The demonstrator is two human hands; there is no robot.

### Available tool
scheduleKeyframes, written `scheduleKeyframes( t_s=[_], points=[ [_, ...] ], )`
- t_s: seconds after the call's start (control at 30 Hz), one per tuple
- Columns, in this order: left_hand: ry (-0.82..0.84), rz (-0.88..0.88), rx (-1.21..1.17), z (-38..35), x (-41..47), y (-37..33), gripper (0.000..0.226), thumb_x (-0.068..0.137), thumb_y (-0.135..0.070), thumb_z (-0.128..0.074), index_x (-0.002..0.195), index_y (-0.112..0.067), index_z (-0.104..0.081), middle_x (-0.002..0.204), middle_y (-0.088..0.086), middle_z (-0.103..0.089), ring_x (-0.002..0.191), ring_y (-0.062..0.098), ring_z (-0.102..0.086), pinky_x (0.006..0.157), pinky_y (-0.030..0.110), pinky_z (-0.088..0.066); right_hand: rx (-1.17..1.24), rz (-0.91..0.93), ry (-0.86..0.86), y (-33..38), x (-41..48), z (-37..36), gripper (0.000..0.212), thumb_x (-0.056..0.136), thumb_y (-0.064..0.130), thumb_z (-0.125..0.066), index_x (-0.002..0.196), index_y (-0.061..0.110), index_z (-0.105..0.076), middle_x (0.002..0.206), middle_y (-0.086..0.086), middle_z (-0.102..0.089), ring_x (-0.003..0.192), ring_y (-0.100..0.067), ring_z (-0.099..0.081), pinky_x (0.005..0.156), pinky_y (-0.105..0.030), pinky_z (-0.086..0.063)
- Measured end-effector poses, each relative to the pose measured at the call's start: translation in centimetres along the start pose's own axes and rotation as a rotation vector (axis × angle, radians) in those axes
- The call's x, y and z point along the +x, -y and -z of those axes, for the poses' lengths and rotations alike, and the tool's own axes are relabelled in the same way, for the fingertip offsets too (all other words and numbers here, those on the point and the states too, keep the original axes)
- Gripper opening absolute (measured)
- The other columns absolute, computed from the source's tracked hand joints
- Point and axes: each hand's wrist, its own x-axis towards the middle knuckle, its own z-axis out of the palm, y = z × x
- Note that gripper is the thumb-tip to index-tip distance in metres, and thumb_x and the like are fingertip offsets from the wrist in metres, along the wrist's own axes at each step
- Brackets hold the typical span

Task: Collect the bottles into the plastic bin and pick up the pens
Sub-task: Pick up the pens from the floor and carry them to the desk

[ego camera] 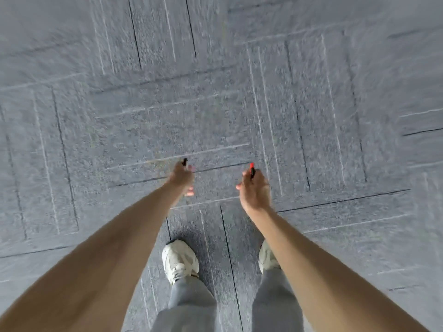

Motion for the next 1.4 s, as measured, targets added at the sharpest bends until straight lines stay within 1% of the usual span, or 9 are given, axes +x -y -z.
scheduleKeyframes(
  t_s=[0.07,0.13,0.27,0.37,0.47,0.67,0.9,1.2,1.4],
  points=[
    [0.088,0.029,-0.018,0.4,-5.1,-3.2,0.039,0.103,-0.017,-0.037,0.140,-0.006,-0.038,0.078,0.006,-0.054,0.051,0.010,-0.036,0.033,0.017,-0.034,0.016,0.003,-0.013,2.9,-3.2,2.7,0.037,0.106,0.029,-0.033,0.107,-0.003,-0.051,0.100,-0.030,-0.067,0.092,-0.047,-0.065,0.057,-0.041,-0.051],
    [0.165,0.024,-0.049,1.2,-11.1,-6.6,0.034,0.102,-0.020,-0.041,0.132,-0.007,-0.048,0.065,-0.001,-0.043,0.049,0.009,-0.034,0.032,0.018,-0.031,0.021,0.030,-0.021,5.5,-6.2,5.7,0.033,0.106,0.030,-0.034,0.101,0.002,-0.051,0.093,-0.026,-0.070,0.083,-0.042,-0.068,0.055,-0.035,-0.049],
    [0.228,-0.039,-0.142,3.1,-22.9,-14.3,0.028,0.101,-0.027,-0.043,0.114,-0.009,-0.060,0.058,-0.005,-0.036,0.042,0.006,-0.029,0.036,0.018,-0.024,0.146,0.019,-0.096,10.3,-13.2,13.3,0.025,0.103,0.033,-0.036,0.093,0.018,-0.054,0.071,-0.009,-0.068,0.063,-0.030,-0.063,0.061,-0.043,-0.054],
    [0.259,-0.073,-0.217,3.1,-31.2,-19.5,0.030,0.102,-0.031,-0.040,0.097,-0.010,-0.060,0.057,-0.005,-0.033,0.041,0.006,-0.027,0.035,0.019,-0.023,0.323,0.016,-0.155,13.5,-19.8,20.5,0.026,0.103,0.031,-0.035,0.081,0.025,-0.047,0.059,0.000,-0.050,0.045,-0.015,-0.045,0.046,-0.032,-0.037],
    [0.324,-0.122,-0.172,0.7,-39.9,-24.2,0.031,0.102,-0.032,-0.039,0.084,-0.013,-0.055,0.056,-0.005,-0.034,0.041,0.007,-0.027,0.035,0.019,-0.023,0.411,0.037,-0.236,15.4,-26.6,28.5,0.022,0.103,0.029,-0.038,0.093,0.018,-0.054,0.057,0.001,-0.047,0.044,-0.014,-0.043,0.044,-0.026,-0.036],
    [0.484,-0.305,-0.060,-9.6,-59.3,-32.3,0.035,0.101,-0.032,-0.041,0.069,-0.017,-0.044,0.041,-0.011,-0.033,0.029,0.004,-0.024,0.032,0.019,-0.020,0.657,0.007,-0.387,14.7,-39.0,46.3,0.022,0.102,0.021,-0.039,0.091,0.020,-0.058,0.057,0.002,-0.041,0.045,-0.012,-0.036,0.040,-0.021,-0.030],
    [0.605,-0.587,0.112,-24.4,-77.7,-38.1,0.032,0.101,-0.033,-0.040,0.076,-0.017,-0.050,0.057,-0.004,-0.038,0.045,0.010,-0.032,0.041,0.022,-0.025,0.934,0.157,-0.553,9.8,-49.1,65.1,0.016,0.100,0.012,-0.043,0.096,0.012,-0.058,0.057,0.002,-0.035,0.038,-0.007,-0.032,0.036,-0.019,-0.027],
    [0.750,-0.806,0.421,-45.1,-90.0,-42.3,0.029,0.101,-0.033,-0.037,0.080,-0.019,-0.052,0.060,-0.001,-0.041,0.048,0.014,-0.035,0.047,0.023,-0.028,1.107,0.171,-0.849,0.5,-53.3,85.3,0.019,0.101,0.012,-0.040,0.106,0.007,-0.058,0.060,-0.001,-0.036,0.045,-0.011,-0.032,0.038,-0.019,-0.028],
    [0.794,-0.923,0.553,-60.4,-94.1,-45.9,0.033,0.098,-0.038,-0.039,0.100,-0.012,-0.058,0.079,0.015,-0.060,0.079,0.033,-0.058,0.067,0.031,-0.039,1.214,0.061,-1.041,-6.9,-50.8,97.0,0.014,0.099,0.013,-0.041,0.101,0.010,-0.055,0.060,-0.001,-0.036,0.046,-0.013,-0.031,0.035,-0.017,-0.025]
  ],
)
